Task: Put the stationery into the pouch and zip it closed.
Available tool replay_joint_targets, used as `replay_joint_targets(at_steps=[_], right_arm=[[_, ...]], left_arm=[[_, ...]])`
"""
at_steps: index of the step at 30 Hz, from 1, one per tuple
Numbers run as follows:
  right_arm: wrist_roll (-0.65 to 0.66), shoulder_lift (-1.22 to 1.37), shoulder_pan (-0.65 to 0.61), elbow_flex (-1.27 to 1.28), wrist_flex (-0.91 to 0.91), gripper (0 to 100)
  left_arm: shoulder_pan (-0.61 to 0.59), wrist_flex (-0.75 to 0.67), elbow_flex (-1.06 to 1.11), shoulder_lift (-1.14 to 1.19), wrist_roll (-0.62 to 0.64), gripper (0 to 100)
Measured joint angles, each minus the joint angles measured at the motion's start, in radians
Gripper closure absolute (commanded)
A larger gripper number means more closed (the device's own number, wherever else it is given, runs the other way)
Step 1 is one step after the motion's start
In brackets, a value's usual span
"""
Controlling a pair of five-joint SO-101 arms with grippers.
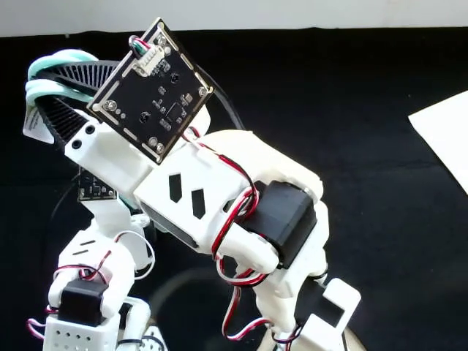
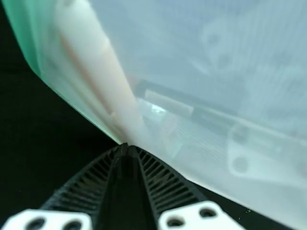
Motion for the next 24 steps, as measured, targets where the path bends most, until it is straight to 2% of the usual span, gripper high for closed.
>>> replay_joint_targets(at_steps=[5,12,19,24], right_arm=[[0.003,0.0,0.0,0.0,0.0,99.1],[0.003,0.0,-0.003,0.0,-0.002,99.1],[0.003,0.0,-0.003,0.0,-0.002,99.1],[0.003,0.0,-0.003,0.0,-0.002,99.1]], left_arm=[[-0.057,-0.005,-0.011,0.005,0.0,99],[-0.152,-0.005,-0.137,0.009,0.0,99],[-0.161,0.15,-0.397,0.0,0.0,99],[-0.164,0.163,-0.503,-0.002,-0.006,99]])
